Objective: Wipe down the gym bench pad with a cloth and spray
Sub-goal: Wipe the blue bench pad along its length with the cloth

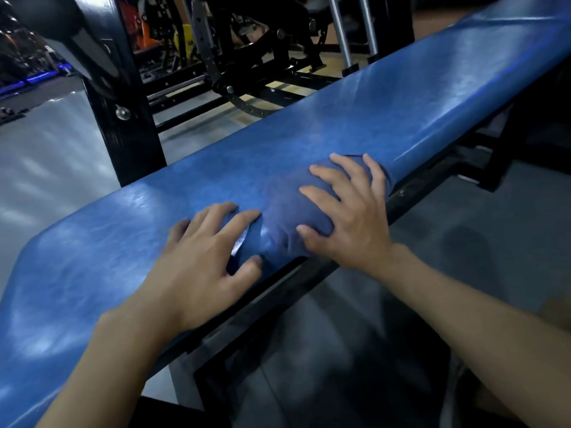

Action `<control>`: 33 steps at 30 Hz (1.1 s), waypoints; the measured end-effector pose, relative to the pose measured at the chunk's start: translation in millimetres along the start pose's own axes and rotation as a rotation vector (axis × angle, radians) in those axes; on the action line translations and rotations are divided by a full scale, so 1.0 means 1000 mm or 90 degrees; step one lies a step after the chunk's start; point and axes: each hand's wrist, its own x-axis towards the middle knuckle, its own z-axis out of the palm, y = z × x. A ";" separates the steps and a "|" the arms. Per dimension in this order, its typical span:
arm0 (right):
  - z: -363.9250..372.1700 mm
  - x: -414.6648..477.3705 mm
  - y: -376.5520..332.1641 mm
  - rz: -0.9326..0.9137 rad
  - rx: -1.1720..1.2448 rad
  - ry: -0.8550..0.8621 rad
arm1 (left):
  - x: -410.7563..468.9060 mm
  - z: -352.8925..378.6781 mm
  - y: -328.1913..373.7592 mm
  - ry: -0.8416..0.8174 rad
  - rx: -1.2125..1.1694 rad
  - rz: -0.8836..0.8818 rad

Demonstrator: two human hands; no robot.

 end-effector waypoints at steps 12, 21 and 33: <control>-0.002 0.003 -0.007 0.167 0.012 0.033 | 0.020 -0.002 0.017 0.024 0.074 -0.009; -0.008 0.016 0.111 0.099 -0.007 0.030 | 0.066 -0.003 0.041 -0.018 0.026 0.056; -0.009 0.020 0.159 -0.051 0.012 0.004 | 0.131 0.006 0.091 0.010 0.016 0.030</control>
